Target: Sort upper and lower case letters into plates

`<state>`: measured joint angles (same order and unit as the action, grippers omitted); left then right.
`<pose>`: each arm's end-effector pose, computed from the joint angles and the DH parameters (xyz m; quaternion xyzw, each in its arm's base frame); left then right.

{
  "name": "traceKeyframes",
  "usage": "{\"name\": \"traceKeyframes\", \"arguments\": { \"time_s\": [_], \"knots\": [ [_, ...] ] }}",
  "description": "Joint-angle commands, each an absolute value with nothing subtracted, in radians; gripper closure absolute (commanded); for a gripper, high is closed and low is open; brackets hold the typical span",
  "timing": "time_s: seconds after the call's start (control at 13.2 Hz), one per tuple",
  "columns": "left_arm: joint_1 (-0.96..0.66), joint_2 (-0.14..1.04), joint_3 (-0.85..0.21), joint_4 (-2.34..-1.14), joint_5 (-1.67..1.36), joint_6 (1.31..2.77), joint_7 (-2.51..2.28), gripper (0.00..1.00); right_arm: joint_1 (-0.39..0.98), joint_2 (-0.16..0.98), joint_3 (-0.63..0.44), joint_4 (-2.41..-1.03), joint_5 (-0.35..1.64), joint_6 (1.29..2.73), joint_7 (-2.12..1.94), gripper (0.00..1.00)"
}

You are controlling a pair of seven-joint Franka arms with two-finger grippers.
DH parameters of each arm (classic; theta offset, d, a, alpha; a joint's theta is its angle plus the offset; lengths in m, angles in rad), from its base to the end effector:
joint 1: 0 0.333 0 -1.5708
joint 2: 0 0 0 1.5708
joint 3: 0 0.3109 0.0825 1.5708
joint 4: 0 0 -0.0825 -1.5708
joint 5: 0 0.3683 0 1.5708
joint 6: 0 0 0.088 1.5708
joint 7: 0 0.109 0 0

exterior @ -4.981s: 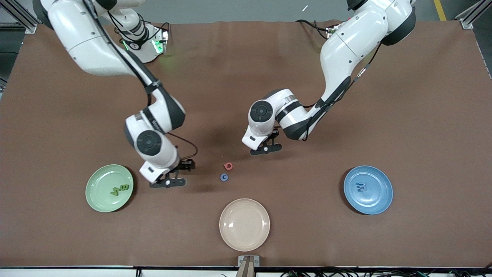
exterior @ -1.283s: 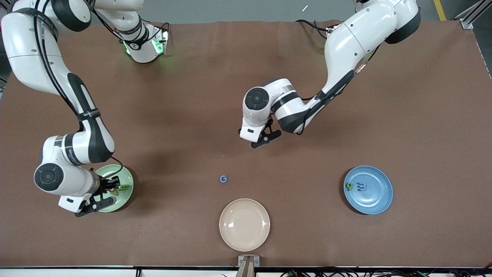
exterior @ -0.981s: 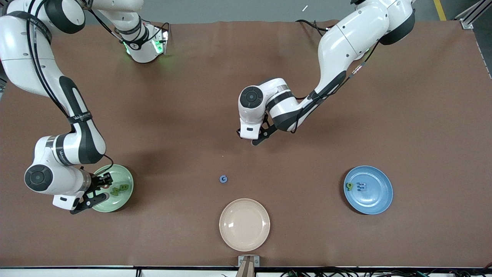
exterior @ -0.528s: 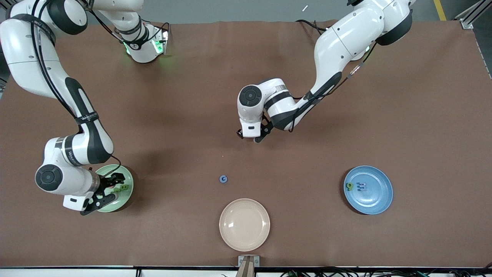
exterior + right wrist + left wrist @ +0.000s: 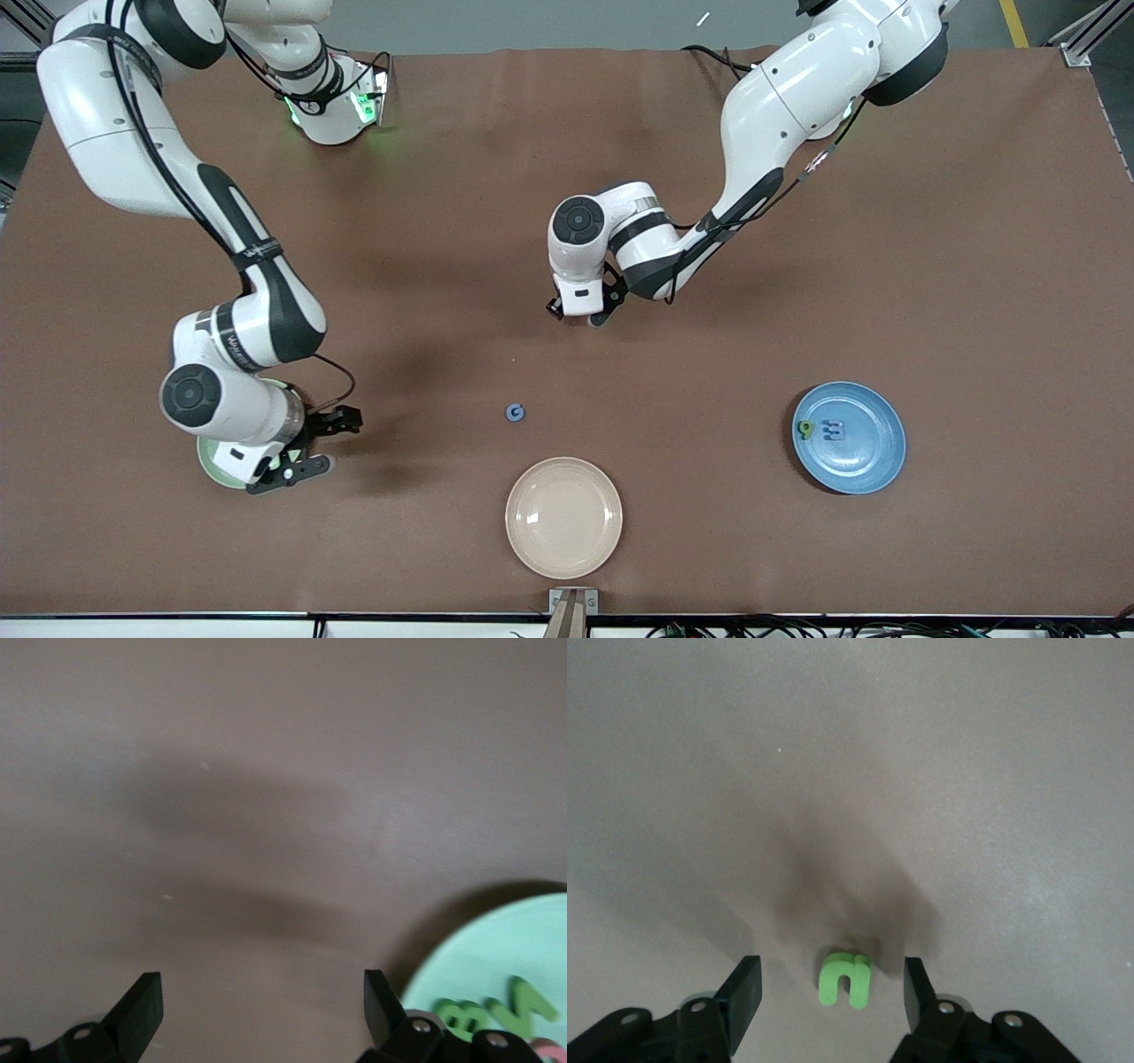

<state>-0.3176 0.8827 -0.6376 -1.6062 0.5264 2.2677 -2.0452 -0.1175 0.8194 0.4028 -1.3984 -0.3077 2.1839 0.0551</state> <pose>0.4430 -0.5038 0.1841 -0.8965 -0.4407 0.0449 0.0031 0.7046 0.1311 0.2483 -0.9897 -0.1411 -0.0143 0.0204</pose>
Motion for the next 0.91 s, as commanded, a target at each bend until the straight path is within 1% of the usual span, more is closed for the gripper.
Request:
{"name": "traceKeyframes", "arguments": {
  "time_s": [0.0, 0.3, 0.45, 0.53, 0.6, 0.68, 0.75, 0.83],
  "knots": [
    [-0.325, 0.877, -0.630, -1.618, 0.548, 2.286, -2.072, 0.30, -0.051, 0.802, 0.400, -1.405, -0.285, 2.258, 0.156, 0.00],
    [-0.337, 0.885, -0.627, -1.615, 0.548, 2.287, -2.072, 0.37, 0.090, 0.807, 0.391, -1.407, -0.301, 2.385, 0.323, 0.00],
    [-0.341, 0.893, -0.626, -1.614, 0.546, 2.298, -2.072, 0.44, 0.127, 0.814, 0.380, -1.413, -0.301, 2.456, 0.351, 0.00],
    [-0.344, 0.896, -0.626, -1.614, 0.546, 2.299, -2.072, 0.51, 0.147, 0.833, 0.377, -1.413, -0.301, 2.488, 0.351, 0.00],
    [-0.348, 0.896, -0.626, -1.612, 0.546, 2.298, -2.071, 0.63, 0.167, 0.853, 0.367, -1.413, -0.302, 2.523, 0.351, 0.00],
    [-0.345, 0.893, -0.626, -1.612, 0.546, 2.298, -2.062, 0.79, 0.199, 0.865, 0.344, -1.413, -0.302, 2.552, 0.357, 0.00],
    [-0.341, 0.887, -0.624, -1.614, 0.548, 2.289, -2.056, 0.92, 0.243, 0.879, 0.307, -1.413, -0.301, 2.571, 0.380, 0.00],
    [-0.336, 0.881, -0.611, -1.612, 0.564, 2.286, -2.049, 1.00, 0.294, 0.890, 0.269, -1.410, -0.304, 2.580, 0.421, 0.00]
  ]
}}
